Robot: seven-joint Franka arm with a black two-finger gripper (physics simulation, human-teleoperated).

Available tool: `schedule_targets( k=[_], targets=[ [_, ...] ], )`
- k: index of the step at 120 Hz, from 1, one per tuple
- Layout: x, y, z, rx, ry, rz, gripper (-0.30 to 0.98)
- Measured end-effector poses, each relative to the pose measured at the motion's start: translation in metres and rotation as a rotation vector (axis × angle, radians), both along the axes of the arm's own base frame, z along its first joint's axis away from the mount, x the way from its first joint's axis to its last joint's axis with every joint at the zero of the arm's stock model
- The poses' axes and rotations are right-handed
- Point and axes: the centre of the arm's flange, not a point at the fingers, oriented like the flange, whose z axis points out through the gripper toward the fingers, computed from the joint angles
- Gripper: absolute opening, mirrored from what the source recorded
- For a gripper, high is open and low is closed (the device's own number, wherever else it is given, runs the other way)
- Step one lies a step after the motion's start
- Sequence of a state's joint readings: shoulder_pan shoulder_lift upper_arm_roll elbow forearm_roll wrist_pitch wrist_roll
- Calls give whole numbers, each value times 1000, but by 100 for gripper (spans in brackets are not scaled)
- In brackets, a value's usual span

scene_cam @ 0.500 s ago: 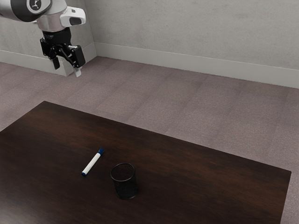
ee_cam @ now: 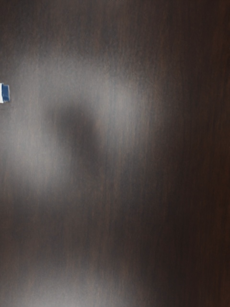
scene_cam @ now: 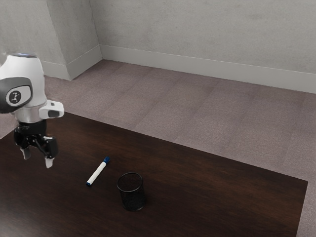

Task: Put the marker into the pen holder.

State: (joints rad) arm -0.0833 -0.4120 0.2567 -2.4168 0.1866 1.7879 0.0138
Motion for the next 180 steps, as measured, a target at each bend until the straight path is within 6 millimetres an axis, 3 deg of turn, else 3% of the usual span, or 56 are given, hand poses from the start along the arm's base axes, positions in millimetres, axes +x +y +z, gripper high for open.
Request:
schedule_targets(
  k=[13, 28, 37, 52, 72, 93, 118, 139, 180],
  targets=[
    [1, 12, -72, -3, 14, 41, 69],
    [12, 14, -112, 17, -29, 65, 69],
    [38, 20, -132, 48, -54, 73, 69],
    [106, 28, -135, 88, -152, 96, 69],
    [128, 1, -149, 69, -190, 91, 66],
    [110, -21, -174, 53, -188, 74, 60],
    [109, -24, -177, 48, -227, 89, 52],
    [103, -42, -183, 41, -230, 65, 48],
    [95, -43, -191, 38, -236, 78, 34]
  ],
)
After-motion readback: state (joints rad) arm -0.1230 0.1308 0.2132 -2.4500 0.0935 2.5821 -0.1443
